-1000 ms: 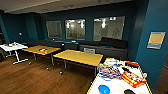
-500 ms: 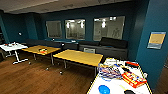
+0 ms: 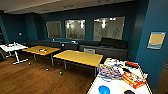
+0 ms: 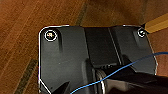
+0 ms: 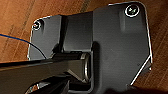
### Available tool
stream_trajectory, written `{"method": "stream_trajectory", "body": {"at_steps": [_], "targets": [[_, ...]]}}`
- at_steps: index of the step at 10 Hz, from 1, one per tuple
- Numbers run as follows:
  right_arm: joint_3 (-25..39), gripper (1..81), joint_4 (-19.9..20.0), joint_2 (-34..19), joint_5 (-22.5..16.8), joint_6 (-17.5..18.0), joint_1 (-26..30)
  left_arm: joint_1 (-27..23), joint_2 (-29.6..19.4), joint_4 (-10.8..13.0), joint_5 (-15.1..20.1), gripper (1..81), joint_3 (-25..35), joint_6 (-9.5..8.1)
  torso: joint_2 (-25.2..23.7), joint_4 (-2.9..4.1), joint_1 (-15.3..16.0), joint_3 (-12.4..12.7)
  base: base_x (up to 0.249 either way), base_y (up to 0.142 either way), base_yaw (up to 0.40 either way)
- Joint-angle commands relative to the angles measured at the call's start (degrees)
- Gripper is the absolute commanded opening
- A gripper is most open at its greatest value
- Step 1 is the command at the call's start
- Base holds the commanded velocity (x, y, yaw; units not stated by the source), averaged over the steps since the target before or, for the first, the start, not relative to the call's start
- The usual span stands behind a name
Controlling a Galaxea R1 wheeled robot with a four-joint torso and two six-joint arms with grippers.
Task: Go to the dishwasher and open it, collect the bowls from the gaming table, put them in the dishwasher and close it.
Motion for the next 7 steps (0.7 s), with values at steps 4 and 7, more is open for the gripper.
{"method": "stream_trajectory", "body": {"at_steps": [4,7], "targets": [[0.45,81.1,-0.10,-0.15,-2.71,-0.02,3.49,-3.99,-0.07,0.52,2.47,81.1,-0.05,0.42,0.02,0.00,0.10,0.00,0.000,0.000,-0.082],[0.45,81.1,-0.19,-0.15,-2.71,-0.02,3.49,-3.99,-0.07,0.52,2.47,81.1,-0.05,0.42,0.00,0.00,0.07,0.00,0.000,0.000,-0.174]]}}
